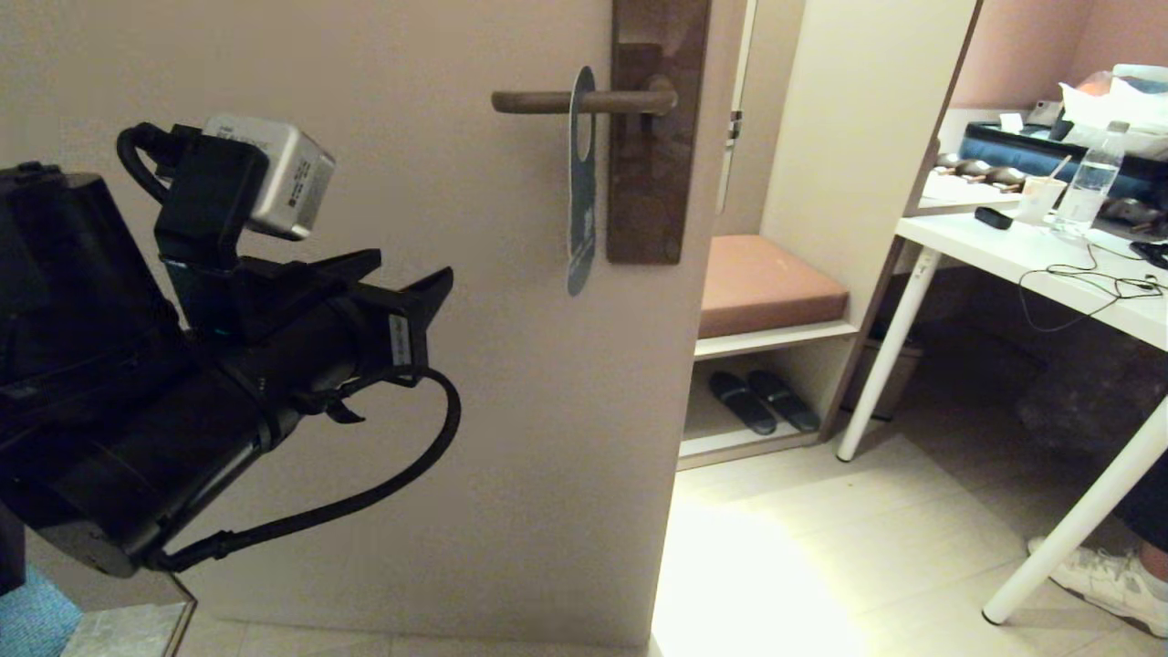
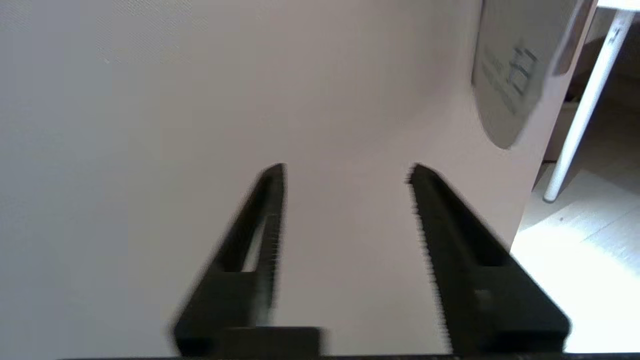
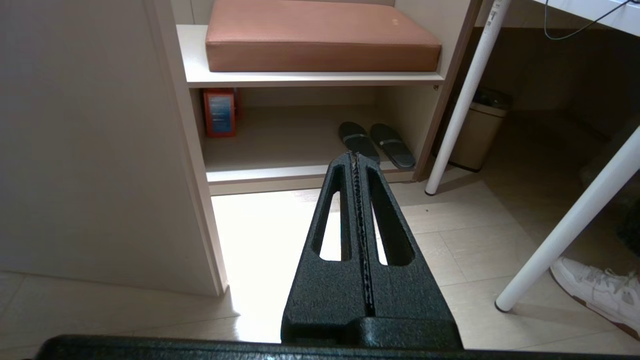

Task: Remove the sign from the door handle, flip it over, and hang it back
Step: Hang the sign back with the other side facing out

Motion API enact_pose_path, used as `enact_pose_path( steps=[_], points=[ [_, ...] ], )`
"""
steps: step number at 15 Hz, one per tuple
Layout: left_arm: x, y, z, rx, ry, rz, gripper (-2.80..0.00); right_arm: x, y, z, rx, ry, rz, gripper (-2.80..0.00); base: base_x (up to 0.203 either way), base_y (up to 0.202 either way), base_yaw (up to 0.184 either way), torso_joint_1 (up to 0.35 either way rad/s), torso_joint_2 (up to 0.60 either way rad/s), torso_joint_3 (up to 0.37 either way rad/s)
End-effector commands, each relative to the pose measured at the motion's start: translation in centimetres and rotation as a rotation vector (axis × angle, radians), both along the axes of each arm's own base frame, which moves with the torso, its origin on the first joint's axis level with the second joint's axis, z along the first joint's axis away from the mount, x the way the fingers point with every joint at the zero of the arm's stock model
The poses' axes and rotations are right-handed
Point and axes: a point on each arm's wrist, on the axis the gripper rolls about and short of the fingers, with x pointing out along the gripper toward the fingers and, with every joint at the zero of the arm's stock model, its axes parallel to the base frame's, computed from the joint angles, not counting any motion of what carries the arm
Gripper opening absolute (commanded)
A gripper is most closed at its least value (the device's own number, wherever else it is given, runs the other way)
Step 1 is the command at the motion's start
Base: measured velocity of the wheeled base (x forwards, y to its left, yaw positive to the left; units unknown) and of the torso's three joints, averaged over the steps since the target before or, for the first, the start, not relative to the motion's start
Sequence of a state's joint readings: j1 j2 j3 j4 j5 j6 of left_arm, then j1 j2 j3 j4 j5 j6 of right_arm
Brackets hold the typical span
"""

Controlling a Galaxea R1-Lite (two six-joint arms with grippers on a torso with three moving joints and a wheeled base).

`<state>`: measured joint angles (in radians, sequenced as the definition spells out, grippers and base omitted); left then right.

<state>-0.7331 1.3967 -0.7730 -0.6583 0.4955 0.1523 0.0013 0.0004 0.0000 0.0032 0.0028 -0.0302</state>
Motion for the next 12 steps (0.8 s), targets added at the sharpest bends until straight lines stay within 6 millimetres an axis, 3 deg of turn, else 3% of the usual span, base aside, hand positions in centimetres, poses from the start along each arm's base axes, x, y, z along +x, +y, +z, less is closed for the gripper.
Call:
enact_pose_path(
  steps=[1, 7, 12],
  points=[
    [-0.4, 0.3, 0.5, -0.013, -0.017, -0.001, -2.8, 0.0, 0.0, 0.0, 0.0, -0.001, 0.001, -2.8, 0.0, 0.0, 0.0, 0.0, 0.0, 0.0],
    [-0.1, -0.3, 0.0, 0.003, -0.003, -0.016, -2.8, 0.0, 0.0, 0.0, 0.0, -0.001, 0.001, -2.8, 0.0, 0.0, 0.0, 0.0, 0.0, 0.0],
    [2.4, -2.6, -0.1, 0.014, 0.01, -0.035, -2.8, 0.0, 0.0, 0.0, 0.0, -0.001, 0.001, -2.8, 0.0, 0.0, 0.0, 0.0, 0.0, 0.0]
  ],
)
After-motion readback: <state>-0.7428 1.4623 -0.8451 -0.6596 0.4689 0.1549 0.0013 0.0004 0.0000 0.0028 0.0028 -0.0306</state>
